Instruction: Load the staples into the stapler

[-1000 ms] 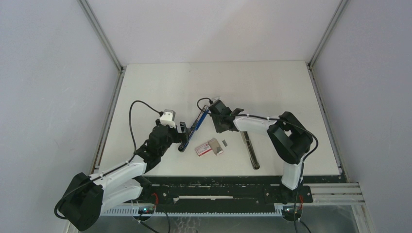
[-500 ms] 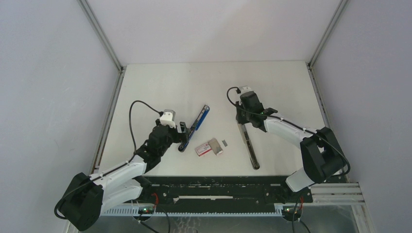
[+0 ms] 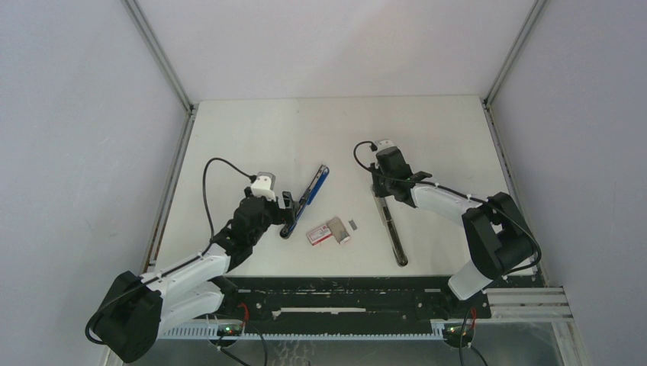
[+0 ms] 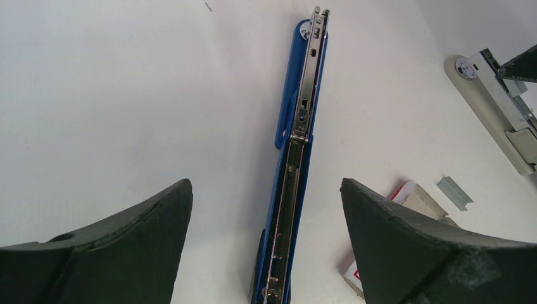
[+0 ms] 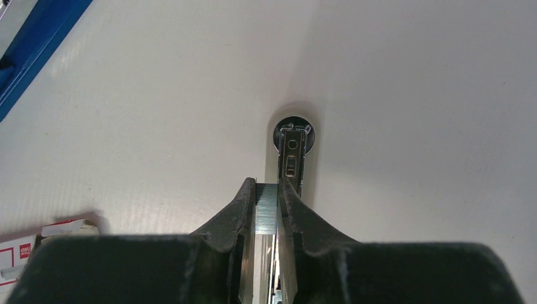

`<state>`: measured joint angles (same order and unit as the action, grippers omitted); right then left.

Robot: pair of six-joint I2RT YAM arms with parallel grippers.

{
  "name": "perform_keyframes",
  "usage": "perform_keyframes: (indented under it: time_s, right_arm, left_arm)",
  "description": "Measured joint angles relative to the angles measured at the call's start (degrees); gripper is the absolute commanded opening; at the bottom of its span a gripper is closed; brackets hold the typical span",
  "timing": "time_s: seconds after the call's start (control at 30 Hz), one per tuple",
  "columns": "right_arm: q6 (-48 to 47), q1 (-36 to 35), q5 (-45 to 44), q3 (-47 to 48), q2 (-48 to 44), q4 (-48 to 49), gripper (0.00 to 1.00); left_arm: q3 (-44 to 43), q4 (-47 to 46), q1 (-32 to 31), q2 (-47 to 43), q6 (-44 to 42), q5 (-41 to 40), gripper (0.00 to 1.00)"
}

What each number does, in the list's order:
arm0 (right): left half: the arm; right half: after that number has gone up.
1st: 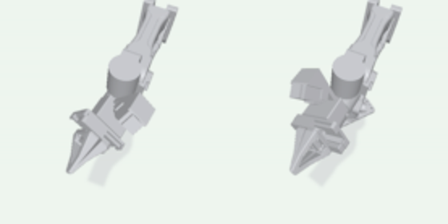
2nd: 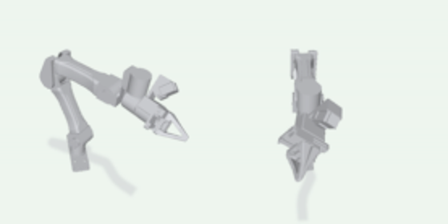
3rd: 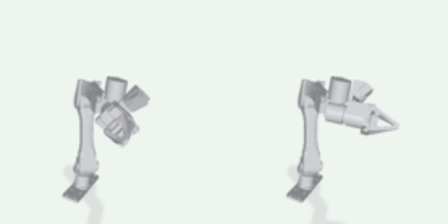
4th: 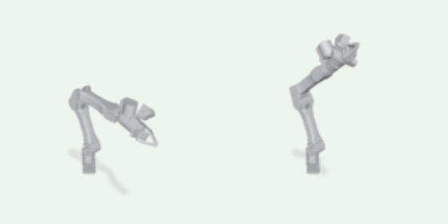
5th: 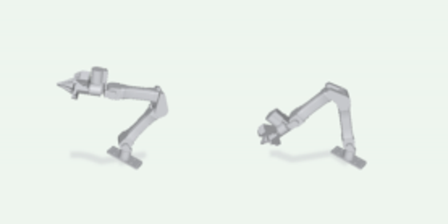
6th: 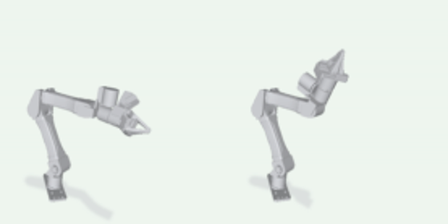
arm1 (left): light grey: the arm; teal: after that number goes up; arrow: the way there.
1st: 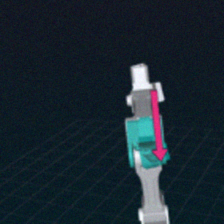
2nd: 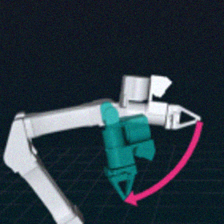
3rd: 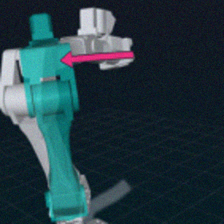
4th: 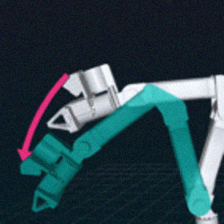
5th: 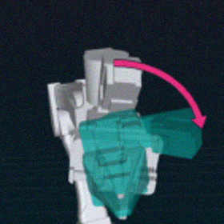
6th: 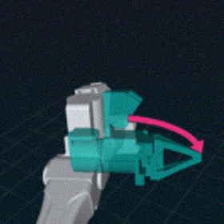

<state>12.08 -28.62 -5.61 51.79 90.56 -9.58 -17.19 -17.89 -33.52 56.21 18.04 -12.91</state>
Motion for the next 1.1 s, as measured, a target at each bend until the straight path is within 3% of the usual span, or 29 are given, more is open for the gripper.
perform_keyframes:
  time_s: [1.1]
  right_arm:
    - [-0.35, 2.1, -0.11, 0.83, 3.06, 1.57, 0.1]
  left_arm:
    - [0.0, -0.02, 0.0, 0.02, 0.0, 0.0, 0.9]
